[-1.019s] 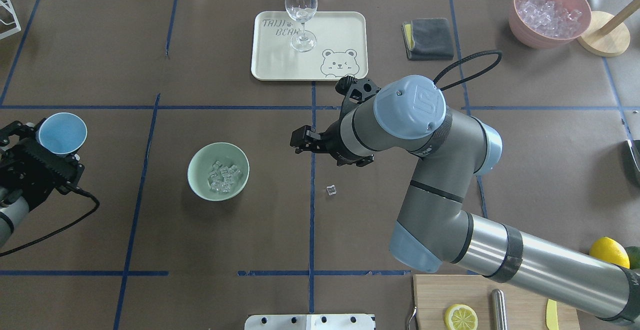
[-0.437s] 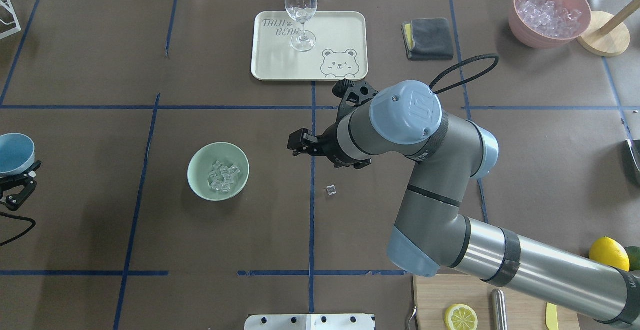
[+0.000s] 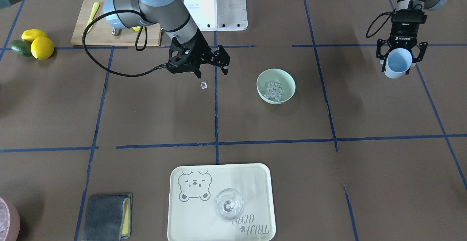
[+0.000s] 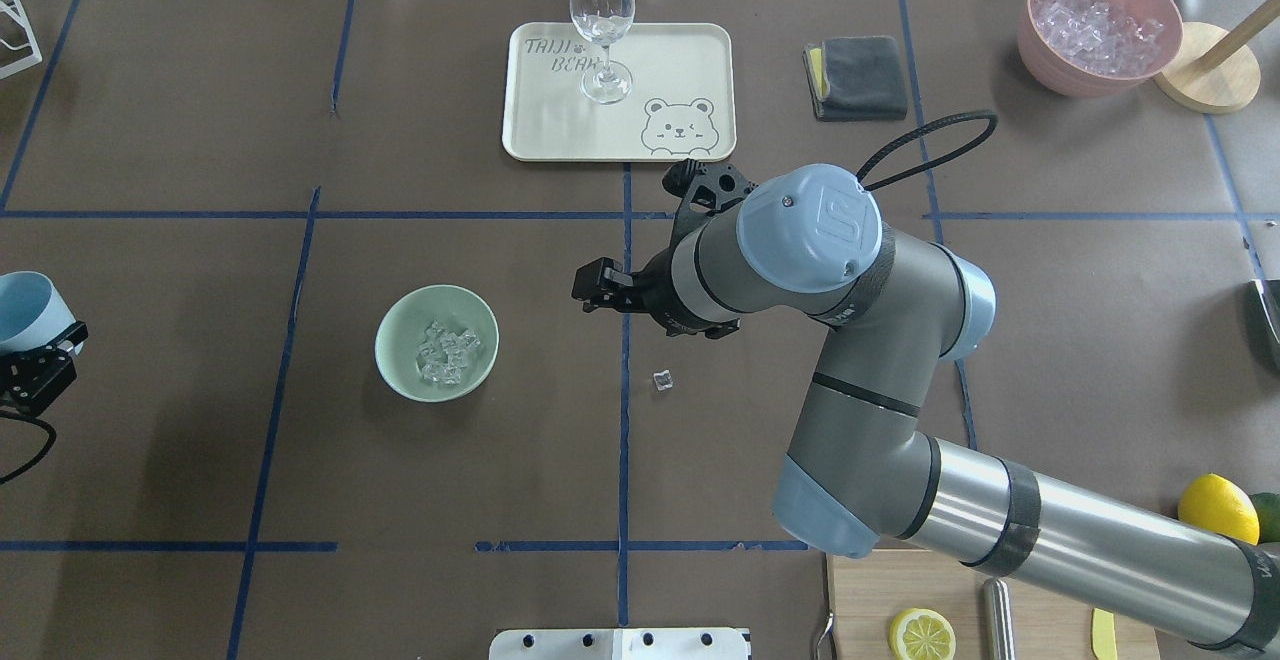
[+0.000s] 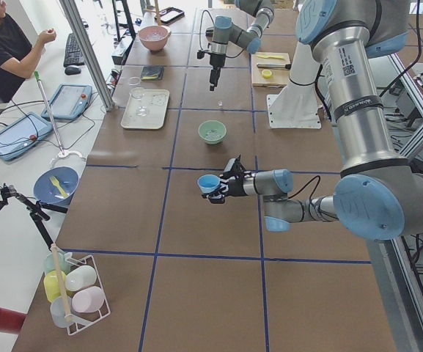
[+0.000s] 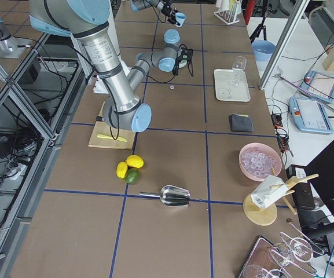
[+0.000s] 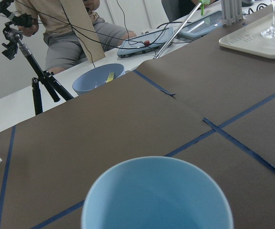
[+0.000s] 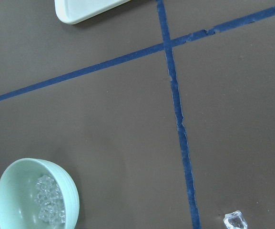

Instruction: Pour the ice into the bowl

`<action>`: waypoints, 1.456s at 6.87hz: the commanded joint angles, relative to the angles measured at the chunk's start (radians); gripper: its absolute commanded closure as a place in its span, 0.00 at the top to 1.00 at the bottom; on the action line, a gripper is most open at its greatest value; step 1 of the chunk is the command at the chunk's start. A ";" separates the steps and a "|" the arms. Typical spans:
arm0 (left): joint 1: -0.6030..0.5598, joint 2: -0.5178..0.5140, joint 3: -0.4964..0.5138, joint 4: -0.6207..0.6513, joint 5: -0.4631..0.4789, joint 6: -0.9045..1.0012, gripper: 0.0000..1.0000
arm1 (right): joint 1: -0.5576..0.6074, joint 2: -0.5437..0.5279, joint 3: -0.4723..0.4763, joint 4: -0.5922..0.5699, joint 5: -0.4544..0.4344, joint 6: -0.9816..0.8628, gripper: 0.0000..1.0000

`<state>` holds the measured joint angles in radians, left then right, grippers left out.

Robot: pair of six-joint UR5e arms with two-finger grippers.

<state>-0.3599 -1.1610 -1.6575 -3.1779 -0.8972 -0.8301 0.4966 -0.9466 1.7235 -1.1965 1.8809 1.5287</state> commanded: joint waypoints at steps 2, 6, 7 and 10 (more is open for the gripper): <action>0.002 -0.058 0.057 -0.001 0.133 -0.109 0.00 | -0.001 -0.001 0.001 0.003 0.000 0.002 1.00; 0.006 -0.106 0.131 0.021 0.195 -0.174 0.00 | -0.016 -0.001 -0.004 0.001 -0.002 0.002 1.00; 0.007 -0.112 0.128 0.022 0.196 -0.213 0.00 | -0.038 0.011 -0.012 -0.008 -0.025 0.004 1.00; 0.007 -0.126 0.148 0.029 0.207 -0.216 0.00 | -0.069 0.181 -0.217 -0.011 -0.075 0.004 1.00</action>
<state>-0.3539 -1.2834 -1.5205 -3.1500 -0.6964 -1.0434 0.4333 -0.8302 1.5821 -1.2063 1.8132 1.5324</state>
